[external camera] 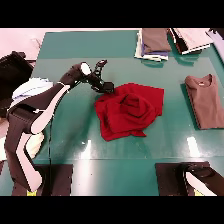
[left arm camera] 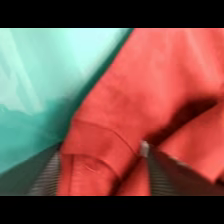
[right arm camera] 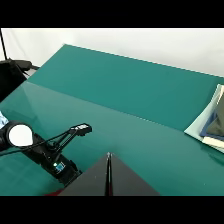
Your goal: Fold the shirts.
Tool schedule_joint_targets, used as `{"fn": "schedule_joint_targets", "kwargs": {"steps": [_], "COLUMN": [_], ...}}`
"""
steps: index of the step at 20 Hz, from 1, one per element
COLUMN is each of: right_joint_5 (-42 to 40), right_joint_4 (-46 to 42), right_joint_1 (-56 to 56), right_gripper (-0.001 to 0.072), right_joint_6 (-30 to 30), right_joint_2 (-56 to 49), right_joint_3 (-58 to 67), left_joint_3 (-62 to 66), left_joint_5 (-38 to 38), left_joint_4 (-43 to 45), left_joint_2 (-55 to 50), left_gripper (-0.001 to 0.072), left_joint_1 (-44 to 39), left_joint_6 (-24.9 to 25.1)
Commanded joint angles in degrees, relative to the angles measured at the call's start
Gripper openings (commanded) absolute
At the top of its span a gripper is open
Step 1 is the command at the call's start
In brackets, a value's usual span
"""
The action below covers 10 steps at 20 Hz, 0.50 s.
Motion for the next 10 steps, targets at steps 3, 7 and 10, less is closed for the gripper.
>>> {"fn": "schedule_joint_targets", "kwargs": {"steps": [3,7,10], "right_joint_5": [5.35,11.87,11.8], "right_joint_4": [-0.55,-1.53,-0.74], "right_joint_1": [-0.28,-5.51,-8.9], "right_gripper": [0.002,0.002,0.0058], "right_joint_6": [0.61,4.26,5.25], "right_joint_2": [-0.04,1.44,2.25], "right_joint_3": [-0.07,-10.12,-25.94], "left_joint_3": [4.9,10.97,12.92], "left_joint_5": [-2.82,-5.9,-8.92], "left_joint_4": [0.31,2.6,3.19], "left_joint_2": [0.46,5.38,8.28], "left_gripper": [0.0025,0.0025,0.0025], "left_joint_1": [0.66,5.99,9.68], "left_joint_6": [0.17,0.22,0.22]}}
